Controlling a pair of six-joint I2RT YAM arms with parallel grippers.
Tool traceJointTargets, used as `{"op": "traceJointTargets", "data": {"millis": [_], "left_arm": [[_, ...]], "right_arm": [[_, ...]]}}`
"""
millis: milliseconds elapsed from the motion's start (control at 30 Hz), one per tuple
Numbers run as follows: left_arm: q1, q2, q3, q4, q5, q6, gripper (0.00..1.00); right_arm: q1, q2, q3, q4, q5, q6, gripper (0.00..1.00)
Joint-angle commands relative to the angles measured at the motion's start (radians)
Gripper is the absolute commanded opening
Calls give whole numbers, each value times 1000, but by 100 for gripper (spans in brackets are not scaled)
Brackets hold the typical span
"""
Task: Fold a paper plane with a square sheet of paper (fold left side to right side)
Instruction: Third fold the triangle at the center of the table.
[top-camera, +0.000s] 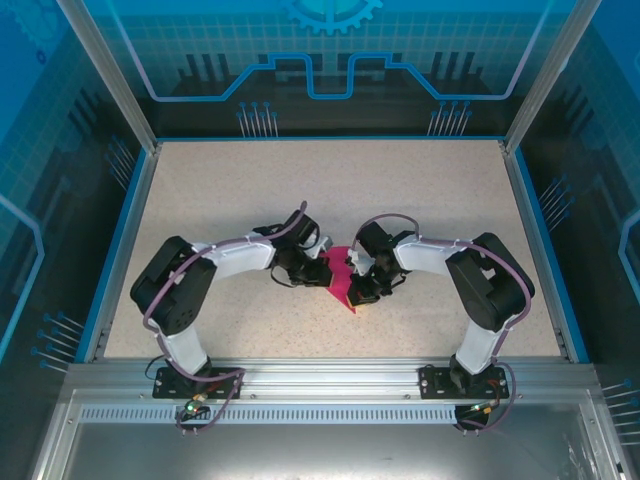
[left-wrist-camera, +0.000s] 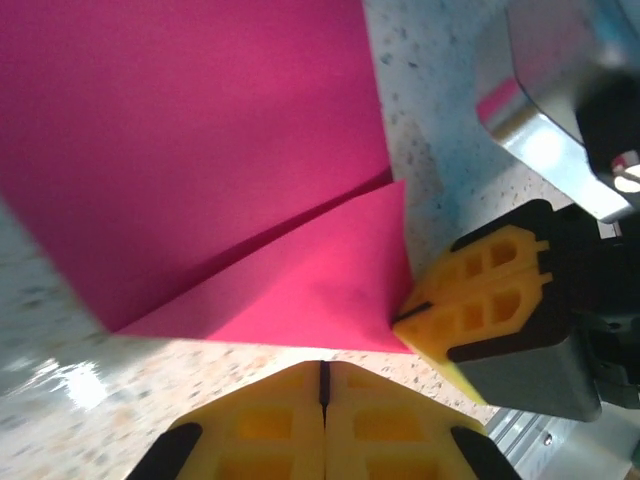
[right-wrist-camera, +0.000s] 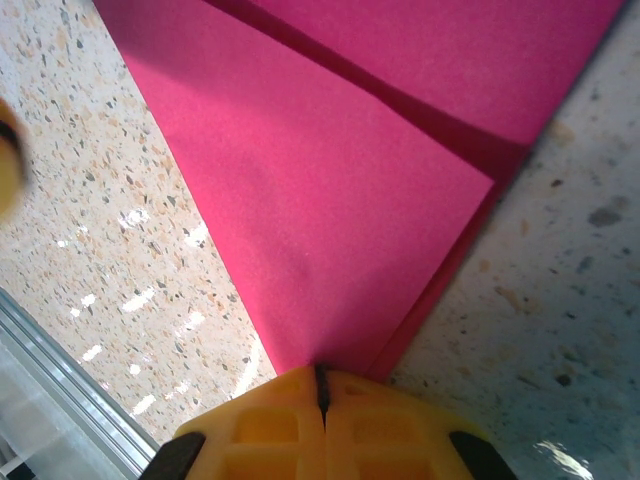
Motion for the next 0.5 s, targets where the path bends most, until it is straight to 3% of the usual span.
{"op": "traceJointTargets", "data": {"millis": [0,467], "left_arm": [[-17,59,51,32,24,-27,6],[-21,136,12,32,-35,-5,5]], "right_arm": [[6,47,-18,-58,122,1,1],[0,-95,-31,-8,74,75,2]]}}
